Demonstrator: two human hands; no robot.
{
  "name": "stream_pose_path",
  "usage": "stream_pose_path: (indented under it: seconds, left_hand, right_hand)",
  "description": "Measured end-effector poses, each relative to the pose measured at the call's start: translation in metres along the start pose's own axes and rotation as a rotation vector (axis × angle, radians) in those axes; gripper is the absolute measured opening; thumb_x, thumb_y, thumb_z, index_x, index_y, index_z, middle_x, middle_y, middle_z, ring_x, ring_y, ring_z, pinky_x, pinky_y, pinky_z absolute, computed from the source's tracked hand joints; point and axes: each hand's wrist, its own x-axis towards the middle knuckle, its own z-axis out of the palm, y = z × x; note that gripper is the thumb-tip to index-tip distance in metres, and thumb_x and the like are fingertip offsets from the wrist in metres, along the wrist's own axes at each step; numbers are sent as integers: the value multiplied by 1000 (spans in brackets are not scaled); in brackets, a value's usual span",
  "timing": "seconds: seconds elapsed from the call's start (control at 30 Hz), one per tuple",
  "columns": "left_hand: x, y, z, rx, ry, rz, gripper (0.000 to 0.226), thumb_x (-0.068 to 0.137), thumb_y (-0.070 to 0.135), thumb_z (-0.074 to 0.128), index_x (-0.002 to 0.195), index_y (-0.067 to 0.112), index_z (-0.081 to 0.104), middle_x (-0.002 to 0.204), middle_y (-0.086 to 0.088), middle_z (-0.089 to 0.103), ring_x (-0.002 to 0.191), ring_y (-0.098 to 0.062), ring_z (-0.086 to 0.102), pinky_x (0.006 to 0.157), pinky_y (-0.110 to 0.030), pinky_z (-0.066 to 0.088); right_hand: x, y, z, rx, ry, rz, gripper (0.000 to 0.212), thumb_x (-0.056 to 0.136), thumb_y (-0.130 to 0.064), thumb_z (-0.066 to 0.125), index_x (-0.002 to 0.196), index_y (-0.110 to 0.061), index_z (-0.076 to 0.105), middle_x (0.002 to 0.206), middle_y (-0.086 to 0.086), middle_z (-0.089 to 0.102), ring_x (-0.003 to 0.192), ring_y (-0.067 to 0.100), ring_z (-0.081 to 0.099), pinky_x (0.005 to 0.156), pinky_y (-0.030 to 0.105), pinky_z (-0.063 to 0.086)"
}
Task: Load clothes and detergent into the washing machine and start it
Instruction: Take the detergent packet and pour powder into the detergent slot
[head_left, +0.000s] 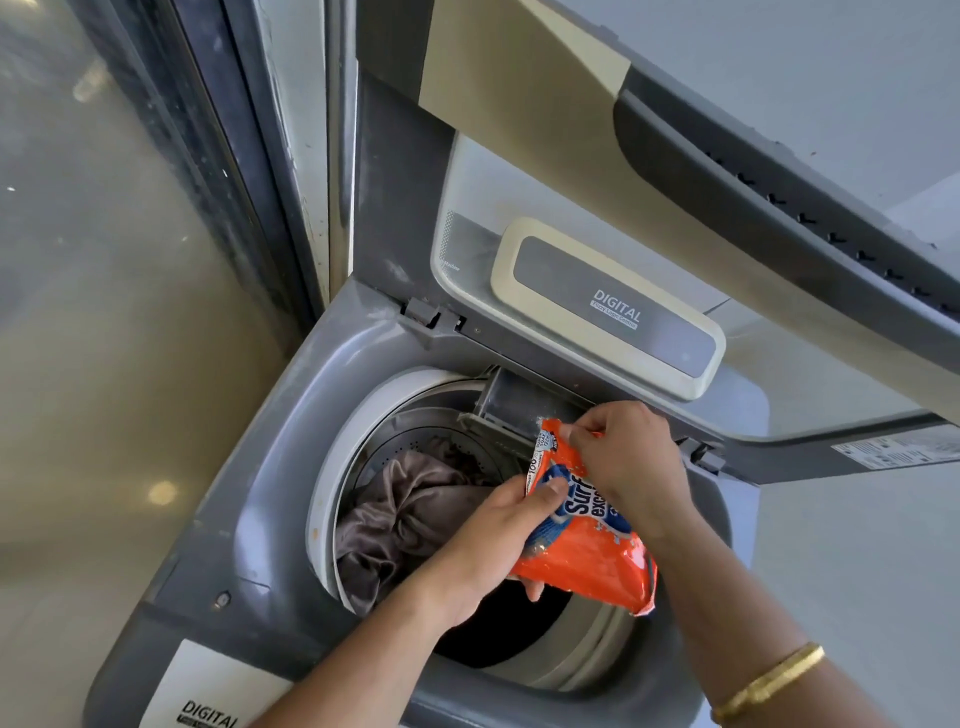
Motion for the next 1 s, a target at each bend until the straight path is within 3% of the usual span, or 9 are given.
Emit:
stream_pose_path:
  seconds: [0.17, 0.37, 0.6, 0.7, 0.8, 0.83, 0.9, 1.0]
  left_hand:
    - [-2, 4, 0, -29, -20, 7, 52, 110, 50, 60, 136, 6, 66, 108, -13, 80, 61, -17, 69, 47, -28, 53]
    - [1, 4, 0, -22, 1, 12, 52, 113, 47, 59, 140, 3, 64, 108, -13, 80, 59, -16, 70, 46, -28, 52]
    - [6, -2, -2, 59, 47, 3, 43, 112, 46, 63, 143, 16, 63, 121, -10, 85, 86, -24, 80, 46, -28, 53]
    - [8, -5, -3, 159, 81, 7, 38, 112, 46, 64, 143, 25, 61, 129, -6, 84, 106, -32, 84, 55, -35, 57]
    - [10, -7, -4, 174, 101, 17, 42, 107, 49, 73, 142, 27, 63, 129, 0, 85, 114, -24, 84, 85, -53, 67]
    - [12, -8, -3, 168, 117, 28, 39, 107, 44, 74, 140, 25, 64, 129, -1, 85, 113, -19, 84, 92, -49, 68]
    - [11, -8, -3, 169, 141, 67, 29, 109, 27, 75, 136, 19, 66, 130, -5, 85, 111, -14, 84, 88, -29, 68]
    - [3, -3, 3, 239, 127, 116, 35, 102, 29, 80, 133, 20, 67, 127, 0, 86, 116, -17, 84, 94, -29, 68]
  right_hand:
    - [2, 1, 0, 25, 26, -9, 25, 104, -46, 72, 90, -27, 80, 84, -6, 76, 73, 15, 72, 68, 39, 63]
    - [4, -2, 1, 18, 19, -24, 24, 105, -46, 71, 93, -27, 80, 85, -6, 76, 71, 11, 70, 59, 31, 52]
    - [-1, 9, -1, 109, 35, -20, 20, 106, -45, 69, 96, -31, 78, 86, -11, 76, 70, 7, 72, 60, 28, 54]
    - [-7, 18, -1, 172, 59, -38, 17, 106, -43, 70, 96, -32, 79, 88, -13, 77, 71, 6, 74, 63, 28, 59]
    - [-14, 28, 2, 281, 79, -49, 16, 105, -39, 73, 94, -31, 80, 85, -14, 79, 68, 3, 75, 61, 24, 59]
    - [-17, 32, 4, 308, 100, -57, 15, 104, -37, 74, 92, -31, 80, 85, -13, 79, 69, 4, 74, 63, 25, 59]
    - [-23, 38, 6, 370, 145, -77, 15, 101, -31, 78, 87, -30, 82, 82, -13, 80, 73, 5, 74, 68, 29, 59]
    - [-43, 52, 2, 566, 192, -84, 14, 98, -26, 81, 86, -32, 83, 83, -14, 80, 78, 7, 76, 72, 32, 62]
